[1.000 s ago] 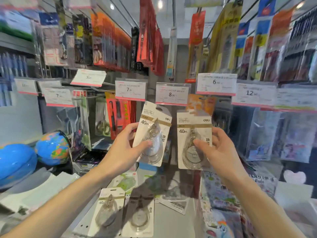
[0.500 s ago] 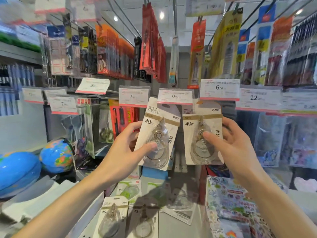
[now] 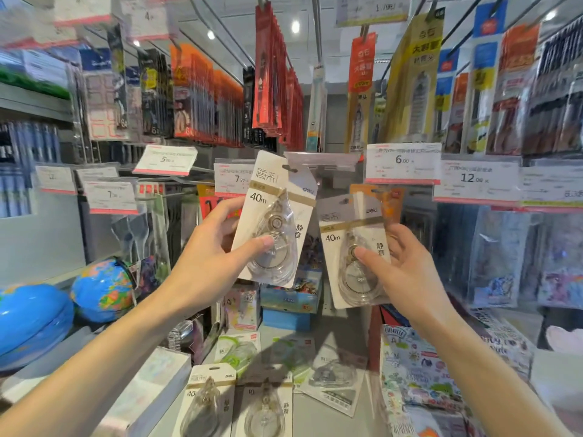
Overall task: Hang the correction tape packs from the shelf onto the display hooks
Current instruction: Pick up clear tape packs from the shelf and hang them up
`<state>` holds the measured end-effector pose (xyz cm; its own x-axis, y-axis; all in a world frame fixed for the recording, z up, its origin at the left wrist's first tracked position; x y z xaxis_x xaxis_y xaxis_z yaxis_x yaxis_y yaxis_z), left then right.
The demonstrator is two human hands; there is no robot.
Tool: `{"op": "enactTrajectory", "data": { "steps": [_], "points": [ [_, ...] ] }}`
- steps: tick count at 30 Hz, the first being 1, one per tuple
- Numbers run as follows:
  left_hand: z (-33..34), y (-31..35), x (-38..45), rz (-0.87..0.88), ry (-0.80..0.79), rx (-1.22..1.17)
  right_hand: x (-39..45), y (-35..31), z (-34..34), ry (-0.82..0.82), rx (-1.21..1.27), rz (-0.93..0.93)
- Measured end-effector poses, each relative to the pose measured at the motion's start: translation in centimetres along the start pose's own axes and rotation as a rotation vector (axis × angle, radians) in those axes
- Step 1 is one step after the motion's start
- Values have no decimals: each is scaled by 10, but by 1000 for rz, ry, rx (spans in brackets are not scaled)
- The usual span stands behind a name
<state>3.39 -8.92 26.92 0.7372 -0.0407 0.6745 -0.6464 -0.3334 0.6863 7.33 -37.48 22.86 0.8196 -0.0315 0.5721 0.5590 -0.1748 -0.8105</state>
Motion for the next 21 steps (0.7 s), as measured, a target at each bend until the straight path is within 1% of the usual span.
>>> {"op": "enactTrajectory", "data": {
  "steps": [6, 12, 17, 21],
  "points": [
    [-7, 1, 2, -3, -5, -5, 24, -3, 29, 10, -16, 10],
    [-7, -2, 3, 5, -14, 13, 31, -6, 34, 72, -81, 4],
    [-8, -5, 4, 11, -18, 9, 31, -15, 36, 101, -96, -64],
    [-8, -11, 4, -2, -13, 1, 31, -15, 41, 91, -152, -99]
  ]
}}
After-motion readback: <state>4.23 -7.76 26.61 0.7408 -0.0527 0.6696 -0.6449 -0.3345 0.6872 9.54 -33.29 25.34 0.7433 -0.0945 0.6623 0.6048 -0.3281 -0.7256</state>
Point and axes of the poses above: each hand's wrist, its own x-axis towards the middle knuckle, its own z-axis out of the palm, y = z × x, the point moved 10 cm from there along x, towards the middle knuckle
